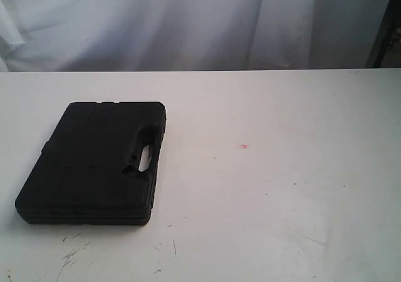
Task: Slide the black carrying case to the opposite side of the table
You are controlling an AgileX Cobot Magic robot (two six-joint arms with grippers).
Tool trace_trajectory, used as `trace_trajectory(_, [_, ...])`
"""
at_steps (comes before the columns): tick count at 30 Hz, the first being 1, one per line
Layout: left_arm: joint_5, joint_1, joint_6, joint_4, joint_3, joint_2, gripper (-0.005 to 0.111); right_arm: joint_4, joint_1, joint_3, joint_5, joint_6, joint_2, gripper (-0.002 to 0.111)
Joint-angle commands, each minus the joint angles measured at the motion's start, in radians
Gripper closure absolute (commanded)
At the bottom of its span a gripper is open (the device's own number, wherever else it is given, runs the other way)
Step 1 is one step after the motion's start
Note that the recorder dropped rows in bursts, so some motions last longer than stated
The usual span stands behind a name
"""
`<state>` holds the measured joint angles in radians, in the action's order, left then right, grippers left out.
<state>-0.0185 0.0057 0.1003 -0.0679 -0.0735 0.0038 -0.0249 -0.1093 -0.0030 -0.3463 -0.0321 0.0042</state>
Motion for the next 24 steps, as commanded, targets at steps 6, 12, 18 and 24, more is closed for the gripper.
trace_trajectory(6, [-0.022, 0.004, 0.031, -0.007, -0.298, 0.290, 0.107, 0.000, 0.008, 0.003, 0.001, -0.004, -0.004, 0.108])
trace_trajectory(12, [-0.276, 0.004, 0.031, -0.007, -0.545, 0.627, 0.107, 0.000, 0.008, 0.003, 0.001, -0.004, -0.004, 0.108])
trace_trajectory(18, [-0.540, 0.004, 0.023, -0.089, -0.721, 0.907, 0.107, 0.000, 0.008, 0.003, 0.001, -0.004, -0.004, 0.108])
trace_trajectory(24, [-0.500, 0.004, 0.019, -0.082, -0.752, 1.065, 0.107, 0.000, 0.008, 0.003, 0.001, -0.004, -0.004, 0.108])
